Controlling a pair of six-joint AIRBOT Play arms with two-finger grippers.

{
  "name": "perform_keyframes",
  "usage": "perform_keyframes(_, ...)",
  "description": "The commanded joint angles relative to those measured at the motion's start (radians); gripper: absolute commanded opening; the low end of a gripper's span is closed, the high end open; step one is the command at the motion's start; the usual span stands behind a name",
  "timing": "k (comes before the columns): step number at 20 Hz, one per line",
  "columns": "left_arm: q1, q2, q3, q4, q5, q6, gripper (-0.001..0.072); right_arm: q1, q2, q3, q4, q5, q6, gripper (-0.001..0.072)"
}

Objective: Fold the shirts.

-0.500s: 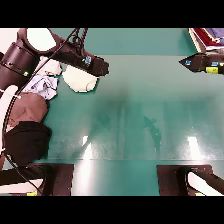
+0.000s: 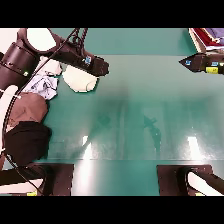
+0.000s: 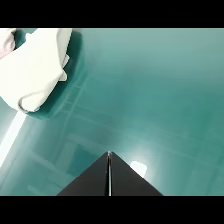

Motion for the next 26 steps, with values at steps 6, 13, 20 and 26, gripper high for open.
perform_keyframes(6,0.0,0.0,0.0,0.054,0.123,0.042,0.0221,0.001,0.0,0.001,0.001,0.0,0.0,0.0016)
perform_keyframes(13,0.21,-0.145,0.0,0.381,0.201,-0.179,0.0698,0.004,0.001,0.001,0.008,-0.003,0.001,0.0016)
perform_keyframes(20,0.322,-0.423,0.0,0.303,0.237,-0.138,0.0698,0.004,0.0,0.001,0.008,0.083,0.001,0.0016)
perform_keyframes(26,0.322,-0.452,0.064,0.26,0.244,-0.135,0.0023,0.004,0.002,0.002,0.008,0.08,0.001,0.0016)
